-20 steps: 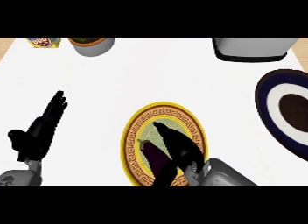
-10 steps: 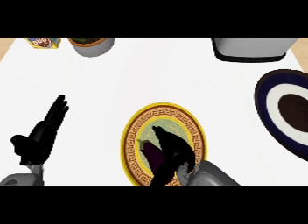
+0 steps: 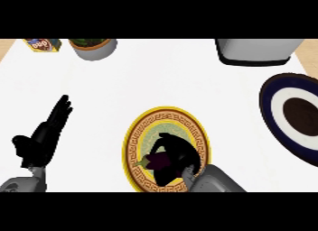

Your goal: Pick the eggplant from the plate and place it in the plate

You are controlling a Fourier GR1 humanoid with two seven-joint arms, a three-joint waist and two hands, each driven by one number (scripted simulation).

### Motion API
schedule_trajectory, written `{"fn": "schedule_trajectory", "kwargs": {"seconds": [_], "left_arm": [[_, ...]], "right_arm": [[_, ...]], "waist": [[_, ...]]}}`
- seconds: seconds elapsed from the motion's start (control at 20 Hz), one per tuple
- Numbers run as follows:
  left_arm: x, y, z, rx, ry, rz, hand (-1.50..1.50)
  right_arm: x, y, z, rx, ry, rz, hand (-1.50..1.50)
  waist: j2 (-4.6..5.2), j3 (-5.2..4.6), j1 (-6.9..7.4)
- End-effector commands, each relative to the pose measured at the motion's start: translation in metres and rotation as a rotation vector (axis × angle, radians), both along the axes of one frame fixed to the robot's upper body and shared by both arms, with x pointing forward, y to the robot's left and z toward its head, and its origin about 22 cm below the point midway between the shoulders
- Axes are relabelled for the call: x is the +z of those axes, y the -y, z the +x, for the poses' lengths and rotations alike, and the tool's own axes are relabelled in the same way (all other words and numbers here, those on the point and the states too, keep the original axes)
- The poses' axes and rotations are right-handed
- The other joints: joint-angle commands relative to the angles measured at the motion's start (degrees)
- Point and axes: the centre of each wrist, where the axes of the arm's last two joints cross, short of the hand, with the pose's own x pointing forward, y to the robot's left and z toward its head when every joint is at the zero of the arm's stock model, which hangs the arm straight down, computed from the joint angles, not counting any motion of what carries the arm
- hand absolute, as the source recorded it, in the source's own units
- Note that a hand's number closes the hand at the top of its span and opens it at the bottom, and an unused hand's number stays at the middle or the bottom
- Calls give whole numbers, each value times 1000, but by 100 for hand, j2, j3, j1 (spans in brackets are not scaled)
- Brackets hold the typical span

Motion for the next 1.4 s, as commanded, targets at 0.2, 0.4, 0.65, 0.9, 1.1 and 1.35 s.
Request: {"fn": "schedule_trajectory", "kwargs": {"seconds": [0.2,0.4,0.65,0.9,1.1,1.35], "left_arm": [[3,6,2,5,5,-3,0],[-10,-25,-14,128,-22,7,0],[-15,-40,-27,199,-32,6,0],[-22,-45,-41,218,-49,5,0],[-20,-46,-41,191,-22,-14,0],[-17,-36,-40,158,-22,-11,0]], "right_arm": [[-4,-17,-7,32,83,62,150],[-23,178,2,-325,320,-229,150],[10,299,1,-565,568,-398,150],[26,379,-43,-607,739,-425,150],[42,426,-78,-673,882,-371,150],[71,474,-120,-723,1105,-350,150]], "waist": [[124,83,59],[-15,103,-700],[-79,130,-1149],[-54,140,-1108],[-17,117,-881],[-14,102,-723]]}}
